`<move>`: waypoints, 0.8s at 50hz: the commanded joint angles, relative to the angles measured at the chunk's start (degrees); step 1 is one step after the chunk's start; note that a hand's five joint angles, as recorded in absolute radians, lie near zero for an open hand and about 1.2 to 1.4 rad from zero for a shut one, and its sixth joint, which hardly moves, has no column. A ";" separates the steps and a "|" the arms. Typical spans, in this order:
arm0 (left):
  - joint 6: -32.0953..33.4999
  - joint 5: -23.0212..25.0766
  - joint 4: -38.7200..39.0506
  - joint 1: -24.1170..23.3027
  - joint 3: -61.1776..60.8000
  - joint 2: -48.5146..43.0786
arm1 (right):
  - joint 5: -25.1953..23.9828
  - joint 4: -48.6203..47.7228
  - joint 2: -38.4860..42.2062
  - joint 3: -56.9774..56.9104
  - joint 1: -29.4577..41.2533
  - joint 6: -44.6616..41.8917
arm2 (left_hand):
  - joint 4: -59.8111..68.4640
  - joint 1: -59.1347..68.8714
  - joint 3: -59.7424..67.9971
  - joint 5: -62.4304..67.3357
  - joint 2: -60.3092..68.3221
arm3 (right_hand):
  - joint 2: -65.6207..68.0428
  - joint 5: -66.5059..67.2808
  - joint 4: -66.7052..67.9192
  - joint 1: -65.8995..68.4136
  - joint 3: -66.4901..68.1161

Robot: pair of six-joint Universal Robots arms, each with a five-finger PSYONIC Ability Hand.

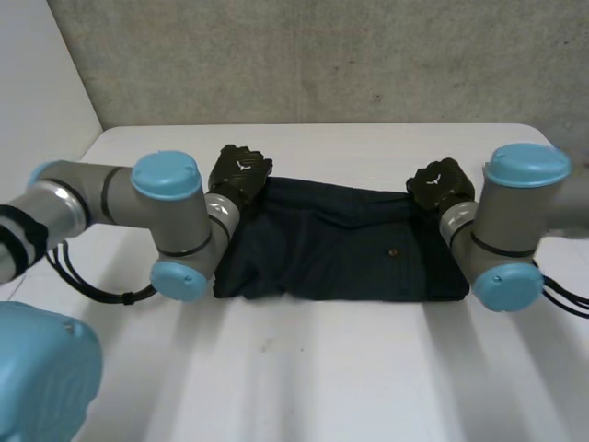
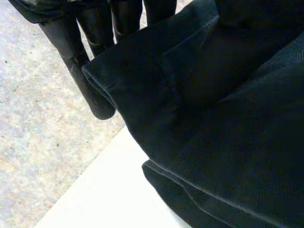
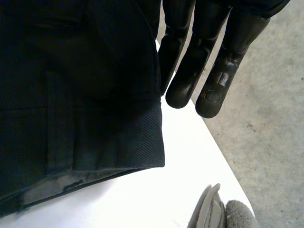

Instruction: Fold the laundry.

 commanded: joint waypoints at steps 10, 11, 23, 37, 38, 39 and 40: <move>0.09 1.26 12.35 -0.89 0.59 -1.61 | 7.42 -0.03 5.09 -13.85 0.24 1.34 | -58.44 -56.17 -57.89 -55.58 -58.39 | -58.62 -57.13 -58.35 -46.89 -57.74; 0.00 1.17 12.35 -0.98 0.07 -0.55 | 7.69 0.06 3.94 -13.85 0.24 1.78 | -58.44 -56.17 -57.88 -55.57 -58.38 | -58.62 -57.13 -58.35 -46.89 -57.74; -0.62 1.78 10.86 -1.42 -26.36 20.61 | -0.64 10.50 -14.69 1.78 -0.64 14.70 | -57.60 -55.33 -57.05 -54.74 -57.54 | -58.62 -57.13 -58.35 -46.89 -57.74; 0.35 2.22 8.83 -0.63 -36.06 21.26 | -20.16 17.89 -2.59 -9.44 -3.10 35.17 | -45.16 -42.88 -44.60 -42.29 -45.10 | -12.63 -11.14 -12.37 -0.90 -11.75; 0.53 2.22 8.83 -0.45 -35.97 20.90 | -20.87 19.21 -0.05 -12.15 -3.63 36.93 | -44.32 -42.05 -43.76 -41.45 -44.26 | -10.78 -9.29 -10.51 0.95 -9.90; 1.14 2.22 8.83 -0.36 -35.97 20.29 | -21.14 20.00 1.28 -13.49 -3.80 37.64 | -41.48 -39.21 -40.92 -38.61 -41.42 | -10.43 -8.94 -10.16 1.30 -9.55; 1.58 2.22 8.83 -0.19 -35.97 20.02 | -21.57 20.97 2.86 -15.07 -3.89 38.34 | -39.62 -37.35 -39.06 -36.75 -39.56 | -10.42 -8.93 -10.16 1.30 -9.55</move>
